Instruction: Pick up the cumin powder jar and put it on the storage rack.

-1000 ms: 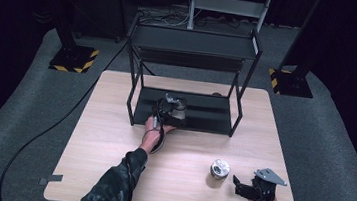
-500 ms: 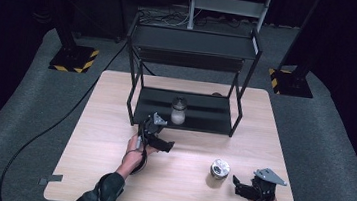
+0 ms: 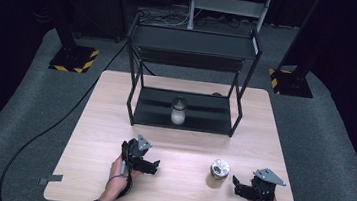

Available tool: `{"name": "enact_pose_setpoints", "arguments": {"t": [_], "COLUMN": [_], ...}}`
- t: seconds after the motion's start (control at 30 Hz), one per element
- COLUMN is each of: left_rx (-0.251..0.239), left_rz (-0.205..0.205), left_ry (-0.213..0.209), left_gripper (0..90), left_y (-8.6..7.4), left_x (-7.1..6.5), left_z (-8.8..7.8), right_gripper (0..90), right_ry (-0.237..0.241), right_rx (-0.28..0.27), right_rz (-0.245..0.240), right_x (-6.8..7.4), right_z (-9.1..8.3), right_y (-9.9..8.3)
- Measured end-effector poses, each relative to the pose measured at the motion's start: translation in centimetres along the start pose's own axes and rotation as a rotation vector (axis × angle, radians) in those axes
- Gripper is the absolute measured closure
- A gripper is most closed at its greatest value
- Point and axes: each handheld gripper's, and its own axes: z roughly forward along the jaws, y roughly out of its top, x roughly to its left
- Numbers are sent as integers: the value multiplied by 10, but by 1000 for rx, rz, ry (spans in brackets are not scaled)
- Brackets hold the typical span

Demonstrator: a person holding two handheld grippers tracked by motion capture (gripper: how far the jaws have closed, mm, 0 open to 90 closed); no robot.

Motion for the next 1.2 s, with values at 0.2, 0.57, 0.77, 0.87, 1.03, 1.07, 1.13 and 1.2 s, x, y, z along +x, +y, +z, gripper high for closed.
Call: {"name": "enact_pose_setpoints", "arguments": {"t": [0.2, 0.57, 0.77, 0.87, 1.03, 1.07, 1.13, 1.2], "left_rx": [17, 5, 1, -7, -31, -31, -30, -27], "left_rz": [-32, -79, -110, -116, -98, -89, -94, -101], "left_ry": [14, 32, 34, 41, 50, 49, 36, 24], "left_gripper": [2, 1, 1, 1, 2, 2, 2, 2], "left_y": [-15, -27, -28, -30, -35, -35, -34, -33], "left_x": [-5, -4, -5, -6, -8, -8, -5, -2], "left_z": [-9, -16, -15, -15, -14, -14, -14, -13], "right_gripper": [22, 5, 3, 2, 0, 0, 0, 0], "right_ry": [-11, 43, 100, 117, 157, 168, 188, 197], "right_rx": [8, 52, 49, 66, 62, 60, 51, 44], "right_rz": [-4, -4, -32, -54, -78, -80, -80, -87], "right_x": [3, 12, 21, 26, 32, 33, 34, 36], "right_z": [0, -11, -27, -30, -29, -28, -25, -22], "right_y": [1, 7, 12, 18, 25, 27, 29, 32]}}
